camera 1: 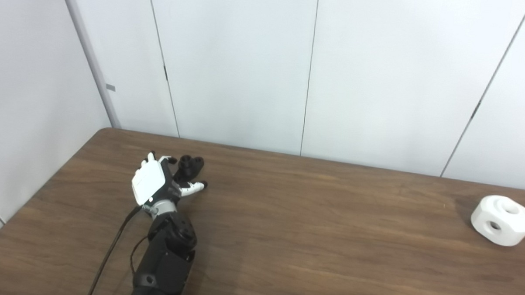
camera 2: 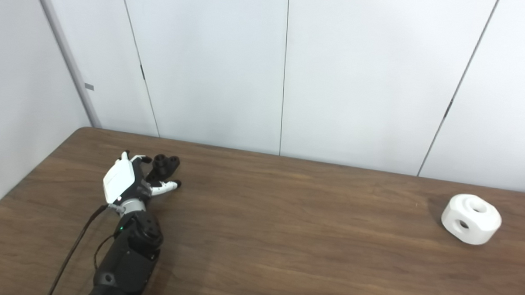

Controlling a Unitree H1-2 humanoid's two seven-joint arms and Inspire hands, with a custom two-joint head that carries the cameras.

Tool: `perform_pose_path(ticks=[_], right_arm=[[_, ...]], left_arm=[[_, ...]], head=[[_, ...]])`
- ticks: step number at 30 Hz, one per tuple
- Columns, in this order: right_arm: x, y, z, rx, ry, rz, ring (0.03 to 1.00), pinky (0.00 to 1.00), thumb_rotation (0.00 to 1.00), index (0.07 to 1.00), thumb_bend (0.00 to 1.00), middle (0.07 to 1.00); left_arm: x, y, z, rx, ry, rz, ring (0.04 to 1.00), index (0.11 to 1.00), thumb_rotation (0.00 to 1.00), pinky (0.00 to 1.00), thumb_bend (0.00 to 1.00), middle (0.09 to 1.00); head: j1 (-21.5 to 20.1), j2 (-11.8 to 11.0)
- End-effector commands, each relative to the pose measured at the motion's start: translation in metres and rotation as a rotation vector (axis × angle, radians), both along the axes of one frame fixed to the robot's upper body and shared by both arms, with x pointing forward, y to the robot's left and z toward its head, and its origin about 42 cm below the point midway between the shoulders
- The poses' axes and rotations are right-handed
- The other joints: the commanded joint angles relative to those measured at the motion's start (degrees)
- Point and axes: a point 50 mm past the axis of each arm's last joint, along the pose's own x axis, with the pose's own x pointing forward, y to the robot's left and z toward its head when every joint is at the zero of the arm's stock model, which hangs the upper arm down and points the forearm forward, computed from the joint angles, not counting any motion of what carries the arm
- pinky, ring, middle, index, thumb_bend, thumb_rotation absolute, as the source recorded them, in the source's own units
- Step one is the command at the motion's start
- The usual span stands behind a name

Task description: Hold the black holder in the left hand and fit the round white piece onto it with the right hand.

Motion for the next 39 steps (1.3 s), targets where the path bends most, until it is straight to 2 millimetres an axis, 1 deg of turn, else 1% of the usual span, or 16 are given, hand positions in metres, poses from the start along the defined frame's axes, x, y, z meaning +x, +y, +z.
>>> perform_pose_path(ticks=[1,5,7,12,14,18,24,29,34,39], right_arm=[[0.022,-0.008,0.01,-0.005,-0.036,0.002,0.868,0.83,0.97,0.833,0.19,0.883],[0.026,-0.01,0.016,-0.017,-0.058,0.009,0.846,0.8,0.94,0.821,0.2,0.863],[0.029,-0.01,0.02,-0.027,-0.068,0.009,0.821,0.74,0.91,0.803,0.2,0.843],[0.035,-0.011,0.029,-0.029,-0.082,0.01,0.774,0.64,0.86,0.77,0.21,0.81],[0.037,-0.011,0.032,-0.031,-0.087,0.01,0.754,0.61,0.84,0.757,0.23,0.797],[0.043,-0.013,0.037,-0.026,-0.102,0.013,0.734,0.59,0.83,0.74,0.23,0.776],[0.051,-0.018,0.046,-0.041,-0.105,0.009,0.709,0.56,0.82,0.721,0.33,0.75],[0.058,-0.02,0.056,-0.044,-0.126,0.021,0.686,0.53,0.79,0.704,0.33,0.738],[0.062,-0.023,0.058,-0.055,-0.143,0.029,0.668,0.51,0.83,0.686,0.4,0.723],[0.062,-0.024,0.056,-0.061,-0.144,0.03,0.658,0.5,0.82,0.678,0.42,0.713]], left_arm=[[0.008,0.004,0.018,0.043,-0.05,0.007,1.0,0.753,0.24,1.0,0.93,1.0],[0.007,0.003,0.015,0.044,-0.05,0.019,1.0,0.745,0.23,1.0,0.94,1.0],[0.006,0.004,0.015,0.043,-0.049,0.022,1.0,0.743,0.24,1.0,0.94,1.0],[0.007,0.005,0.013,0.043,-0.044,0.023,1.0,0.738,0.23,1.0,0.94,1.0],[0.007,0.005,0.013,0.04,-0.043,0.022,1.0,0.739,0.23,1.0,0.94,1.0],[0.009,0.006,0.013,0.047,-0.039,0.021,1.0,0.736,0.23,1.0,0.94,1.0],[0.01,0.006,0.014,0.04,-0.036,0.019,1.0,0.738,0.22,1.0,0.93,1.0],[0.01,0.006,0.013,0.033,-0.036,0.017,1.0,0.738,0.22,1.0,0.93,1.0],[0.01,0.006,0.012,0.043,-0.033,0.021,1.0,0.732,0.22,1.0,0.93,1.0],[0.011,0.006,0.011,0.039,-0.03,0.021,1.0,0.721,0.21,1.0,0.93,1.0]], head=[[0.04,0.02],[-0.09,0.26],[-0.16,0.37],[-0.26,0.47],[-0.28,0.45],[-0.34,0.36],[-0.6,0.35],[-0.72,0.35],[-0.76,0.26],[-0.89,0.27]])
